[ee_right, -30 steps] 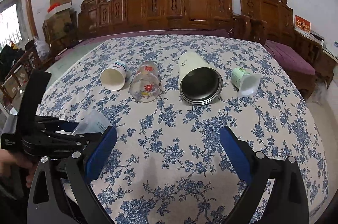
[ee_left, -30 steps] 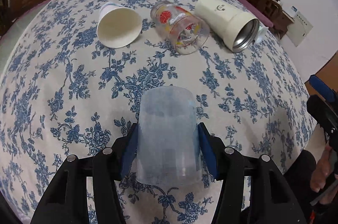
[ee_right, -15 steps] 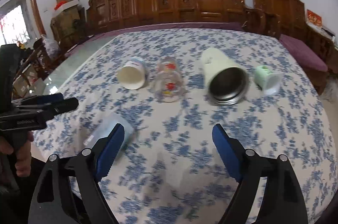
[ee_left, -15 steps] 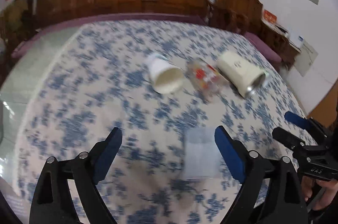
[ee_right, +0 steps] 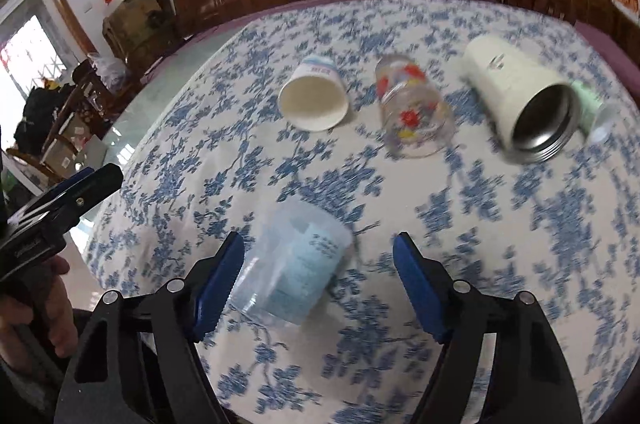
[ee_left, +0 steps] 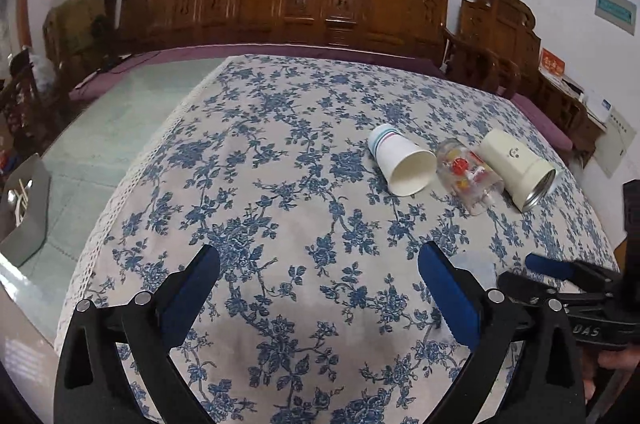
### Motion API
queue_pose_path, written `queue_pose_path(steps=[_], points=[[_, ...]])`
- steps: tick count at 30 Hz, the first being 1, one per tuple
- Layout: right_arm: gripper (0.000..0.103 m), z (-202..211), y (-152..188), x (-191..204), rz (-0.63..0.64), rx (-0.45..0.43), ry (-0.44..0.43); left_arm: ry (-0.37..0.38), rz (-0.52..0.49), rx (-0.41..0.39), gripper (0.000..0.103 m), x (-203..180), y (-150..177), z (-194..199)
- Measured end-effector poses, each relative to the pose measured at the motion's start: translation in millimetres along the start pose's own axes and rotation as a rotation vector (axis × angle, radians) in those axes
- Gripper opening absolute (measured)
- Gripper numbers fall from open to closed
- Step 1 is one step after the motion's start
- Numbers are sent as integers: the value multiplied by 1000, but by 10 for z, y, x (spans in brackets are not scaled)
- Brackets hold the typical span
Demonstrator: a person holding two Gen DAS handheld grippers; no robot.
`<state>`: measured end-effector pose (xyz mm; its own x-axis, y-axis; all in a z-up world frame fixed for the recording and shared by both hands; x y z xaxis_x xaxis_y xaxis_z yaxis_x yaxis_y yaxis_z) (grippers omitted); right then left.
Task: Flip cup upside down
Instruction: 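Close the right tool on the clear cup while the left tool releases it, then rotate the clear cup with the right tool until its rim faces down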
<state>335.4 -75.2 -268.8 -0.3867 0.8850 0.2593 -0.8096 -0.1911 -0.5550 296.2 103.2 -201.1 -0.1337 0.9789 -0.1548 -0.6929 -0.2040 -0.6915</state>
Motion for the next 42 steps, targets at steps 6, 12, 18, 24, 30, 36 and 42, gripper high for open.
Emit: queue_pose_path(steps=[6,12,18,24,30,36,42], points=[[77,-245,48,45,-57,74,-17,-10,-23,-8,96,11,12,-14],[69,-423,67,65,-65,135,-17,1,-23,3,96,14,19,-20],[63,-428,51,128,79,195,35,3,-16,5,96,25,18,-24],[63,-431,-6,2,52,223,27,8,-15,3,96,20,18,-15],[64,-526,-87,-45,-29,244,-5,15,-20,2,96,3,21,-12],[67,-635,-132,-73,-85,267,-47,17,-20,7,96,-7,32,-26],[58,-637,-176,-125,-122,242,-113,24,-19,8,96,-20,38,-36]])
Point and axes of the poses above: each gripper's, at about its wrist camera, not at the fingertips, and z roughly against the way its jaws point, x to its left, y to its underside, the point moved 8 cm from there along -z, roughly the way its jaws point, and after that the axes turned 6 degrees about z, right-handed, at the moved point
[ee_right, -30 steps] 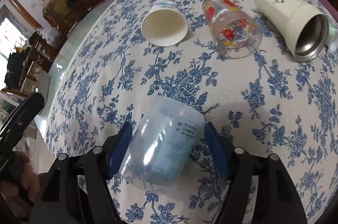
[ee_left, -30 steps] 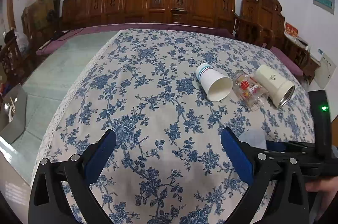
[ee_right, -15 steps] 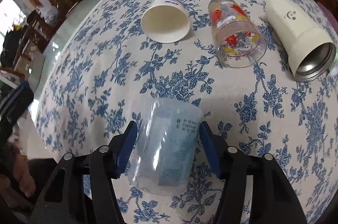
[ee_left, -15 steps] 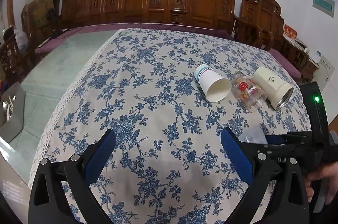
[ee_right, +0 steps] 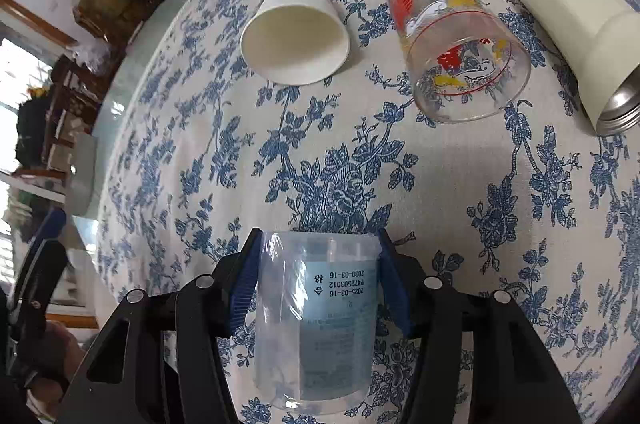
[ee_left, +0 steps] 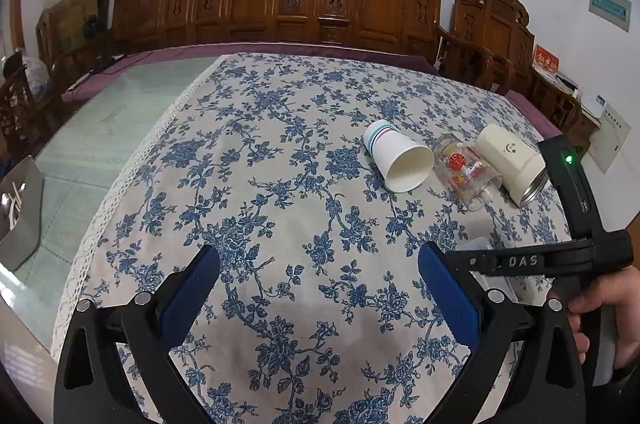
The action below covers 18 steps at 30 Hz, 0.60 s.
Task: Flip cup upside down
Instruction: 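Rotate the clear cup with the right tool until its rim faces down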
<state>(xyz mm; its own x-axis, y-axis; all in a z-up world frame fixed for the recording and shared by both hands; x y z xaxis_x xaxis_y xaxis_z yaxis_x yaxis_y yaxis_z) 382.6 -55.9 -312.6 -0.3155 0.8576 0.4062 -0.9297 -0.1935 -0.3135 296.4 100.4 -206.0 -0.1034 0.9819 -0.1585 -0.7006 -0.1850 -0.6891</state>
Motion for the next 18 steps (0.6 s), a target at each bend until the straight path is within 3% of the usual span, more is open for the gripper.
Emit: queue_pose_path(steps=[7,13,18], points=[[58,427,-150,108,178,-218,82,2,-9,4,96,-37,8,-29],[58,549,-120,174,329,-312,178,2,-11,6,96,-53,16,-45],[58,550,-111,195,353,-358,185,-1,-19,9,96,-64,30,-49]])
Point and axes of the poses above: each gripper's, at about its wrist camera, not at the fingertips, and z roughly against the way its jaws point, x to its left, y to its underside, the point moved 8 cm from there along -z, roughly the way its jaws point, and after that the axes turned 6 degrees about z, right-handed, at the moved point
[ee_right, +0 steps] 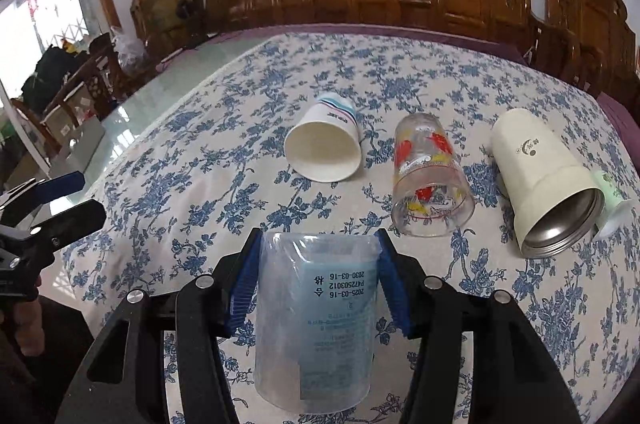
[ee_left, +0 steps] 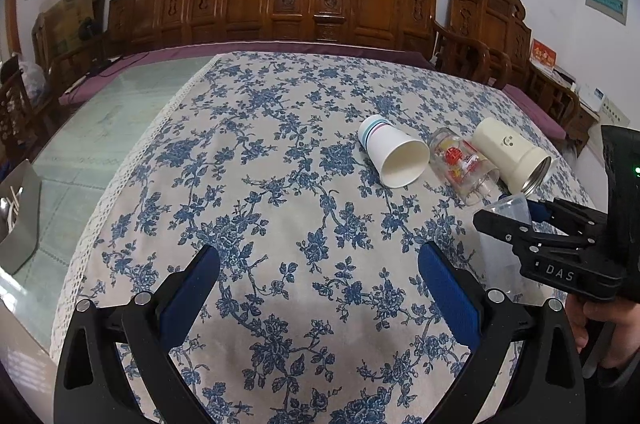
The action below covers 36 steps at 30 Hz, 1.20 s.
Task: Flip cup upside down
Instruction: 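Rotate the clear cup with the right tool until its rim faces down, then lower the inverted cup onto the tablecloth and open the right tool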
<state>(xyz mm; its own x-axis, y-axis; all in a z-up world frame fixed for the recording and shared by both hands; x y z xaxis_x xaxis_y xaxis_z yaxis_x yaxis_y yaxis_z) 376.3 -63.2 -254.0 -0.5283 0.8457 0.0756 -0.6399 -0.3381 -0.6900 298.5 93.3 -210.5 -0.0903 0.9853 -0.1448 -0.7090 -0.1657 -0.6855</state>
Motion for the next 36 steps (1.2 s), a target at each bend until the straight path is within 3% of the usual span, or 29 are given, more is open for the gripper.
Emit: queue_pose_path(steps=[14,36], points=[[58,102,-19,-30,6,-99,7,0,-3,3,96,-3,15,-14],[58,136,321,70,84,14,50,-1,-26,-2,96,-66,44,-13]])
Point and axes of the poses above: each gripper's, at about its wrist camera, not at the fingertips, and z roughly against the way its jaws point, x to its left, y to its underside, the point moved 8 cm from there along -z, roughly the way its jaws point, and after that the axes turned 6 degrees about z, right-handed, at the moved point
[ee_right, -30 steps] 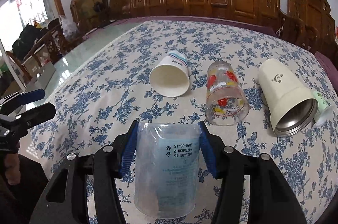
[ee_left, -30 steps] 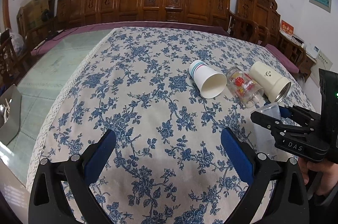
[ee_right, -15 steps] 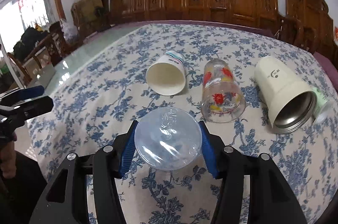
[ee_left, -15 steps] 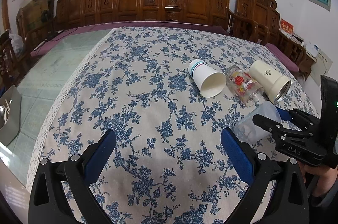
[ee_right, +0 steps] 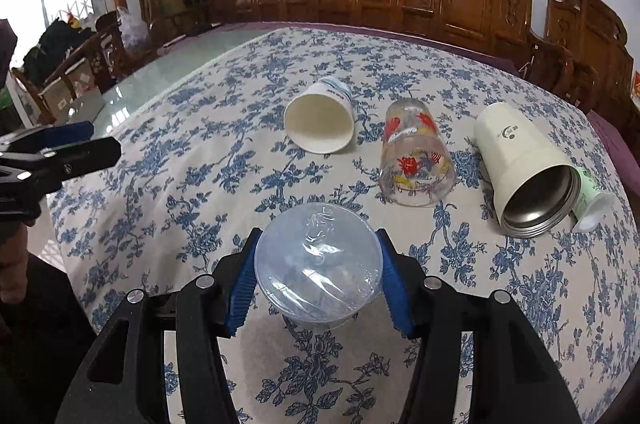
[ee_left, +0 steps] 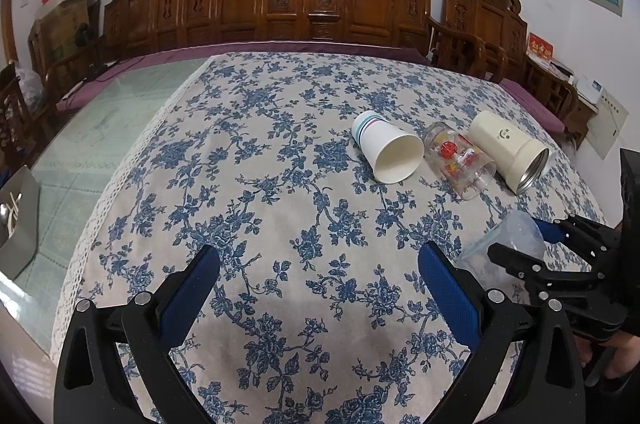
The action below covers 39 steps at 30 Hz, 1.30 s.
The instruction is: Flip cup upside down
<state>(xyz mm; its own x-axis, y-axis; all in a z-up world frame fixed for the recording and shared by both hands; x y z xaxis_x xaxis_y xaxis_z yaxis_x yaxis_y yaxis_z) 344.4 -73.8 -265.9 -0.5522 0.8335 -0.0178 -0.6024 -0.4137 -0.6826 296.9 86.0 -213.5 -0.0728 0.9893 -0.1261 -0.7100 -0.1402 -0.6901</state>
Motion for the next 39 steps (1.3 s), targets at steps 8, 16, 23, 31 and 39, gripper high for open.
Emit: queue_pose_path(steps=[8,16,23,31,39], points=[[73,58,-6,-31,-30,-13,-7,3,0,-8,96,-15,-8,25],[79,450,59,-148,-111,-83,-2,-4,-10,-18,96,-92,22,107],[97,1008,185,-323,-214,-147,57,-23,-18,-45,96,-227,53,293],[101,1797,233,-423,-248,-255,145,-17,-24,-170,96,-429,34,960],[100,2506,225,-330,-240,-361,210,-14,-43,-262,96,-654,58,1665]])
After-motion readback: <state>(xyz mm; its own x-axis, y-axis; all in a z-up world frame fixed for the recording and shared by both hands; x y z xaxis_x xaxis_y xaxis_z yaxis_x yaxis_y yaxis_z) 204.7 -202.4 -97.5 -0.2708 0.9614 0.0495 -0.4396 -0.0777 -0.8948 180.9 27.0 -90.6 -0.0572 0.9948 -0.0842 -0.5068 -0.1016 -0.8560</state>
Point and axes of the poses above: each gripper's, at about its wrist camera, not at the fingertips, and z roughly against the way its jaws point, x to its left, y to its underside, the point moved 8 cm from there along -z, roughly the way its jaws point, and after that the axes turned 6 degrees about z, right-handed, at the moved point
